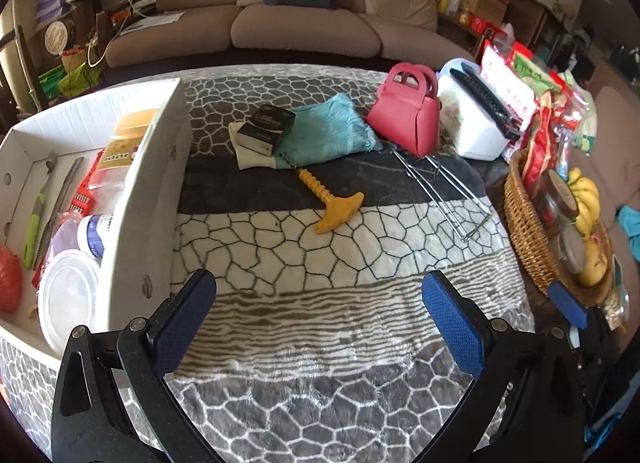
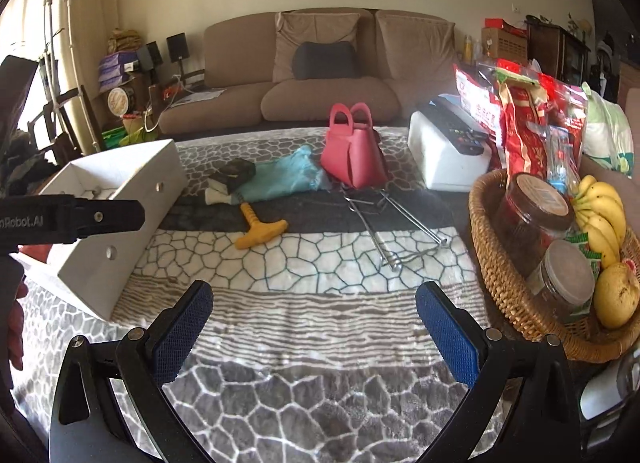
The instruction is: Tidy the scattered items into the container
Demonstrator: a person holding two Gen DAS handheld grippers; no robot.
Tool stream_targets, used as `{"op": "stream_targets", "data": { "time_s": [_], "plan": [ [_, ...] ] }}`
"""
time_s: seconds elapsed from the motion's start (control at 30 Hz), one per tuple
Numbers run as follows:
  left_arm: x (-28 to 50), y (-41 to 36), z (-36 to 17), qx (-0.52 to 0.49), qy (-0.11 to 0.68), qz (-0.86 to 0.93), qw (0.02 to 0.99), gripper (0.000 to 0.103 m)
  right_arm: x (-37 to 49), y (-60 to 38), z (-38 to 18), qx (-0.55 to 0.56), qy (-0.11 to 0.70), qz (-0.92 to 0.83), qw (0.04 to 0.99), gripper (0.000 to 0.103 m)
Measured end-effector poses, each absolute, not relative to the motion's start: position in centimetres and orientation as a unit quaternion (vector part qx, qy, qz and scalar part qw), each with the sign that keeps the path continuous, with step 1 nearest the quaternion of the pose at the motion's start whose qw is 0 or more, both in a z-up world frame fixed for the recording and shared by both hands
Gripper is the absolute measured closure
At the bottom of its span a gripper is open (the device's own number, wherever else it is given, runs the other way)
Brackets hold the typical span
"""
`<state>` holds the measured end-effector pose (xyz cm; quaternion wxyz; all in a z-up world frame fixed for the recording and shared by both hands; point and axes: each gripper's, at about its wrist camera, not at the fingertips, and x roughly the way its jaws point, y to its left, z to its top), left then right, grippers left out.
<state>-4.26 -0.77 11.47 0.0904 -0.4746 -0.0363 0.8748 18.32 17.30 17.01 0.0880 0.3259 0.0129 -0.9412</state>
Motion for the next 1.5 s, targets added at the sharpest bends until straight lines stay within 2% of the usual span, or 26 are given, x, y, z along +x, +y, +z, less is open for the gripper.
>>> {"op": "stream_targets", "data": {
  "time_s": [0.17, 0.4, 0.67, 0.87, 0.93, 0.97, 1.07, 1.1, 1.2, 1.33, 1.5],
  "plan": [
    [-7.9, 2.0, 7.4, -0.483, -0.021, 0.871, 0.082, 0.000, 17.1, 18.0, 15.5, 0.339, 0.022, -0.936, 0.095, 0.000],
    [-12.0, 4.9, 4.4, -0.473, -0.027, 0.876, 0.090, 0.000, 15.8, 19.8, 16.2, 0.352, -0.032, -0.929, 0.110, 0.000],
    [-14.8, 6.2, 1.1, -0.481, 0.007, 0.877, 0.023, 0.000, 14.8, 21.3, 16.1, 0.371, -0.078, -0.918, 0.113, 0.000],
    [-15.8, 6.5, -0.4, -0.482, 0.006, 0.876, 0.003, 0.000, 14.9, 21.1, 16.3, 0.374, -0.078, -0.916, 0.122, 0.000],
    [-16.0, 6.6, -0.4, -0.478, 0.006, 0.878, 0.007, 0.007, 15.0, 21.0, 16.2, 0.375, -0.073, -0.916, 0.123, 0.000],
    [-16.0, 6.7, -0.3, -0.476, 0.005, 0.879, 0.010, 0.015, 15.0, 21.0, 16.2, 0.376, -0.071, -0.916, 0.123, 0.000],
    [-15.3, 7.2, 0.3, -0.468, 0.015, 0.883, 0.034, 0.050, 14.8, 21.3, 16.0, 0.378, -0.075, -0.915, 0.120, 0.000],
    [-15.0, 7.4, 0.3, -0.469, 0.021, 0.882, 0.044, 0.054, 14.8, 21.5, 15.9, 0.379, -0.078, -0.914, 0.119, 0.000],
    [-14.2, 7.1, 0.5, -0.470, 0.027, 0.879, 0.073, 0.054, 14.6, 21.6, 15.6, 0.386, -0.088, -0.911, 0.119, 0.000],
    [-12.3, 5.3, 0.8, -0.477, -0.011, 0.872, 0.105, 0.054, 14.4, 21.4, 15.3, 0.391, -0.090, -0.907, 0.126, 0.000],
    [-6.5, 2.9, 1.6, -0.488, -0.032, 0.859, 0.149, 0.054, 14.3, 21.6, 15.2, 0.392, -0.102, -0.905, 0.126, 0.000]
  ]
}}
